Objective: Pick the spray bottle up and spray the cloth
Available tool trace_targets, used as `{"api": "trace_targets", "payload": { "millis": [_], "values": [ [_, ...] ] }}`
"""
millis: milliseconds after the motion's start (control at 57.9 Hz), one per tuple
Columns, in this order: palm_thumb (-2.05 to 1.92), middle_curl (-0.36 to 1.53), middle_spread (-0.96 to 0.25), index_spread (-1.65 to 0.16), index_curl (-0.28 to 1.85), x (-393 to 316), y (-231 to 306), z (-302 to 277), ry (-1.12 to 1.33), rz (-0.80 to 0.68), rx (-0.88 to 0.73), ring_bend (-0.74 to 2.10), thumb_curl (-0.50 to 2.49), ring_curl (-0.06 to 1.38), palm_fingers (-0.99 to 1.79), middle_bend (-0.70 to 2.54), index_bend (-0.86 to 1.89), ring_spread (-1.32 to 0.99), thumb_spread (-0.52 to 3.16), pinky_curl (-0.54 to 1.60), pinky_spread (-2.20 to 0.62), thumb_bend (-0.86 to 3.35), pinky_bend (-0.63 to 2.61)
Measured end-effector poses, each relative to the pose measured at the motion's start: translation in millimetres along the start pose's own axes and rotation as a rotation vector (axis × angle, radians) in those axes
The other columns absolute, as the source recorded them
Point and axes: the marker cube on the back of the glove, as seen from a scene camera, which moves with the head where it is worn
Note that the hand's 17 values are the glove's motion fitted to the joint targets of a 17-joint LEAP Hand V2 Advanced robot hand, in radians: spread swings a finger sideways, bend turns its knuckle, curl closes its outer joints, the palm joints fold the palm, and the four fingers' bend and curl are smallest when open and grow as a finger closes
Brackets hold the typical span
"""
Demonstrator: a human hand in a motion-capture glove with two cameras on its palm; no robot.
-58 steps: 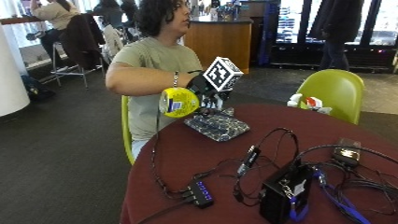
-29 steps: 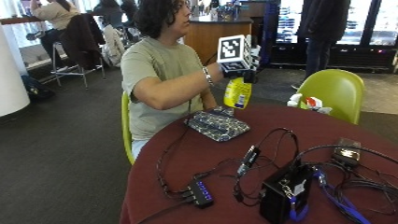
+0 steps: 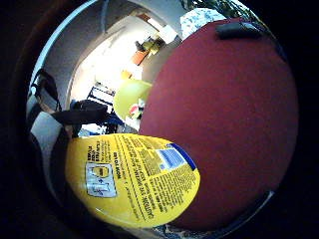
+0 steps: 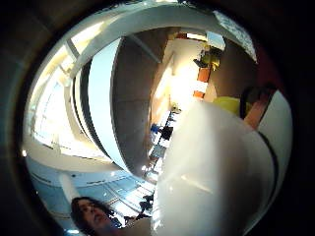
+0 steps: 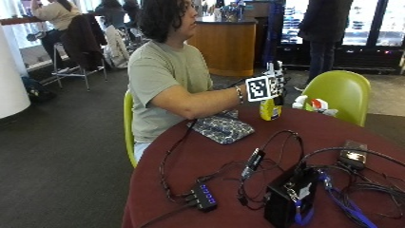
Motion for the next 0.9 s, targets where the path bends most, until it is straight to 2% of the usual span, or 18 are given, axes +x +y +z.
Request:
{"api": "trace_targets", "payload": {
  "millis": [225, 311, 363, 432, 501, 518, 587, 604, 777, 898],
  "values": [
    [0.96, 0.52, -0.16, -0.25, 0.58, 7, -6, -2, 0.001, -0.017, 0.042, 0.58, 0.8, 0.47, 1.38, 0.58, 0.38, -0.17, 0.15, 0.4, -0.3, -0.03, 0.41],
    [0.96, 0.52, -0.16, -0.25, 0.57, 8, -3, -2, 0.004, -0.006, 0.014, 0.59, 0.8, 0.47, 1.38, 0.58, 0.38, -0.18, 0.15, 0.39, -0.31, -0.03, 0.41],
    [0.95, 0.51, -0.16, -0.25, 0.57, 9, 1, -1, 0.014, 0.013, -0.024, 0.59, 0.8, 0.47, 1.37, 0.56, 0.38, -0.18, 0.16, 0.4, -0.31, -0.04, 0.42],
    [0.94, 0.5, -0.15, -0.26, 0.56, 15, 14, -7, 0.05, 0.05, -0.182, 0.6, 0.8, 0.47, 1.35, 0.52, 0.36, -0.18, 0.18, 0.39, -0.31, -0.04, 0.42],
    [0.92, 0.48, -0.15, -0.26, 0.54, 15, 18, -7, 0.077, 0.065, -0.273, 0.59, 0.79, 0.46, 1.25, 0.45, 0.27, -0.18, 0.24, 0.4, -0.31, -0.05, 0.47],
    [0.91, 0.47, -0.16, -0.28, 0.51, 15, 18, -7, 0.098, 0.059, -0.286, 0.57, 0.78, 0.45, 1.11, 0.43, 0.16, -0.18, 0.31, 0.41, -0.28, -0.05, 0.52],
    [0.87, 0.46, -0.15, -0.29, 0.47, 14, 24, -17, 0.221, 0.031, -0.303, 0.53, 0.74, 0.45, 0.95, 0.4, 0.11, -0.18, 0.51, 0.41, -0.2, -0.04, 0.44],
    [0.8, 0.46, -0.14, -0.3, 0.46, 13, 26, -22, 0.268, 0.022, -0.31, 0.47, 0.71, 0.43, 0.76, 0.4, 0.1, -0.18, 0.57, 0.39, -0.15, -0.08, 0.38],
    [0.65, 0.4, -0.1, -0.35, 0.35, -11, 31, -94, 0.756, -0.012, -0.339, 0.37, 0.58, 0.39, 0.5, 0.25, 0.08, -0.15, 0.76, 0.39, 0.05, -0.07, 0.45],
    [0.59, 0.36, -0.07, -0.39, 0.29, -43, 44, -133, 0.992, 0.014, -0.358, 0.37, 0.52, 0.37, 0.36, 0.16, 0.09, -0.13, 0.82, 0.39, 0.13, -0.05, 0.49]
  ]
}}
